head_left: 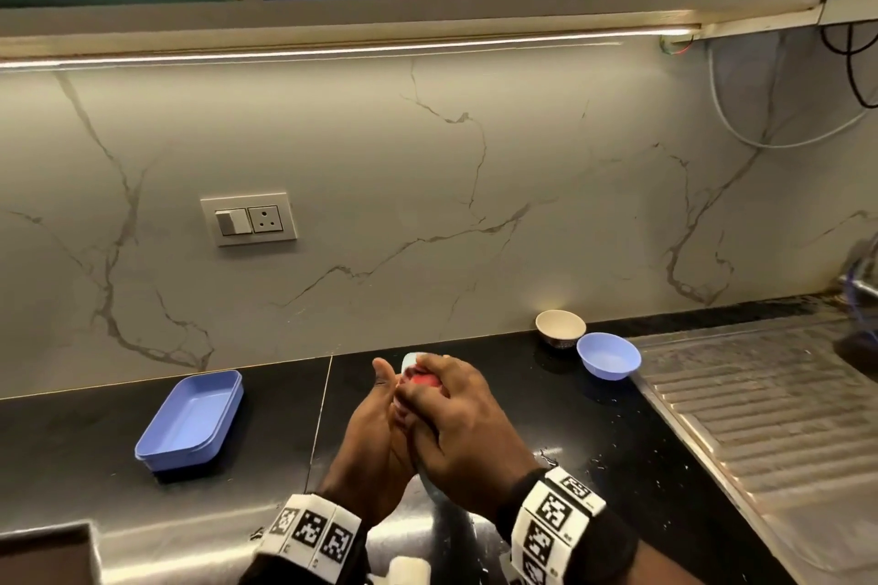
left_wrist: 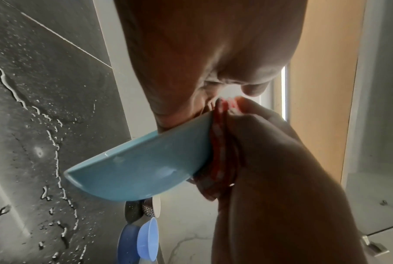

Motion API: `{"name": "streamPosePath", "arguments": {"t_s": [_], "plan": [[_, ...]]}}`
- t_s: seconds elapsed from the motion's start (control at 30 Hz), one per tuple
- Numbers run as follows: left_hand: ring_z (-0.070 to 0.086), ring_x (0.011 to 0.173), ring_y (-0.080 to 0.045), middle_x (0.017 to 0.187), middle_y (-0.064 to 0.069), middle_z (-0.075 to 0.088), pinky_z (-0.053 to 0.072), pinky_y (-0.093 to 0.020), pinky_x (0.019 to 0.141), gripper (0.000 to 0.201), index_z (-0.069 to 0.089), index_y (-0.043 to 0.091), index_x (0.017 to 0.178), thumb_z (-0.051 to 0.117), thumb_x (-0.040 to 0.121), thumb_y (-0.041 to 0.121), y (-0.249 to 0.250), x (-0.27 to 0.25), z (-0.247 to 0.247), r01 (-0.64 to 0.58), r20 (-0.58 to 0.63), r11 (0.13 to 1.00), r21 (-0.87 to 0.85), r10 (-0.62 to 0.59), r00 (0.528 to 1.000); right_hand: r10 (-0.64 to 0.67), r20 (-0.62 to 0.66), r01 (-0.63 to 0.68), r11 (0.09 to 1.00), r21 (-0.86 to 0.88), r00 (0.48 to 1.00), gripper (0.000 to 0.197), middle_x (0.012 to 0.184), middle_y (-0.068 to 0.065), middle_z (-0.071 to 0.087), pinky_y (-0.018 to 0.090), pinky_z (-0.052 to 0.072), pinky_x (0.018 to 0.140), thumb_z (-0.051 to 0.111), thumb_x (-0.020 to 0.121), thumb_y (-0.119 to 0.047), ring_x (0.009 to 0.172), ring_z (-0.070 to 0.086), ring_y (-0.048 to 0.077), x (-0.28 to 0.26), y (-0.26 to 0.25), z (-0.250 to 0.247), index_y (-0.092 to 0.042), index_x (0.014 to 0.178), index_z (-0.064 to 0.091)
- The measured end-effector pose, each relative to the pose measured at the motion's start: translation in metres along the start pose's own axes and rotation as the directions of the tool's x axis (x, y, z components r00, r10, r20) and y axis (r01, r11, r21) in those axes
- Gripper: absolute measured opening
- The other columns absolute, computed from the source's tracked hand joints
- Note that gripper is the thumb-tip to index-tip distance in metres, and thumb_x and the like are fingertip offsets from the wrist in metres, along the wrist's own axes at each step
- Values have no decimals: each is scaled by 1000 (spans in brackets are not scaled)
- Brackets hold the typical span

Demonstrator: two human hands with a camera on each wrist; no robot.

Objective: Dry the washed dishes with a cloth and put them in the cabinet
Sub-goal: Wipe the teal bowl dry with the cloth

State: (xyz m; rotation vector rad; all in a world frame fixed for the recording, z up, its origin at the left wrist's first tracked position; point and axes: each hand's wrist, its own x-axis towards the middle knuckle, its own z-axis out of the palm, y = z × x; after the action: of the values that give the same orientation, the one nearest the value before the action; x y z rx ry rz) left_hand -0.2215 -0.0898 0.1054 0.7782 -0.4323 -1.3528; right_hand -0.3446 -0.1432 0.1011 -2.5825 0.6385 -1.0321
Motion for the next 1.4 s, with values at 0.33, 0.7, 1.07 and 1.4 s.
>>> {"name": "streamPosePath", "arguments": {"t_s": [0.33, 0.7, 1.07, 1.4], "plan": [[62, 116, -48, 129, -30, 61, 50, -63, 95, 43, 51, 8, 137, 43, 103, 34, 17, 1, -11, -148, -134, 989, -11, 145, 980, -131, -127, 141, 987, 79, 983, 29, 151, -6, 35, 45, 47, 105, 56, 94, -27, 144, 31, 20, -33, 27, 13, -35, 121, 61], [76, 78, -30, 100, -15, 77, 60, -46, 53, 42, 56, 13, 135, 38, 105, 37, 21, -4, -8, -206, -232, 970, -132, 172, 957, 208, -146, -115, 872, 476, 967, 39, 144, -15, 38, 32, 48, 105, 65, 84, -11, 132, 47, 9, -46, 30, 20, -42, 109, 62], [72, 92, -34, 114, -17, 72, 59, -51, 70, 40, 67, 17, 124, 38, 102, 35, 12, -25, -26, -129, -138, 984, 126, 146, 980, 694, 300, -414, -4, 910, 654, 22, 117, 20, 67, 40, 55, 67, 55, 99, -28, 95, 66, 34, -24, 49, 0, -18, 118, 61], [60, 78, -36, 83, -20, 67, 47, -42, 66, 49, 62, -3, 89, 58, 82, 45, -5, -27, -22, -258, -182, 819, 512, 398, 899, 493, 69, -433, 679, 593, 868, 28, 103, -12, 72, 32, 54, 92, 59, 84, -48, 101, 67, 10, 9, 34, -26, -34, 104, 72]]}}
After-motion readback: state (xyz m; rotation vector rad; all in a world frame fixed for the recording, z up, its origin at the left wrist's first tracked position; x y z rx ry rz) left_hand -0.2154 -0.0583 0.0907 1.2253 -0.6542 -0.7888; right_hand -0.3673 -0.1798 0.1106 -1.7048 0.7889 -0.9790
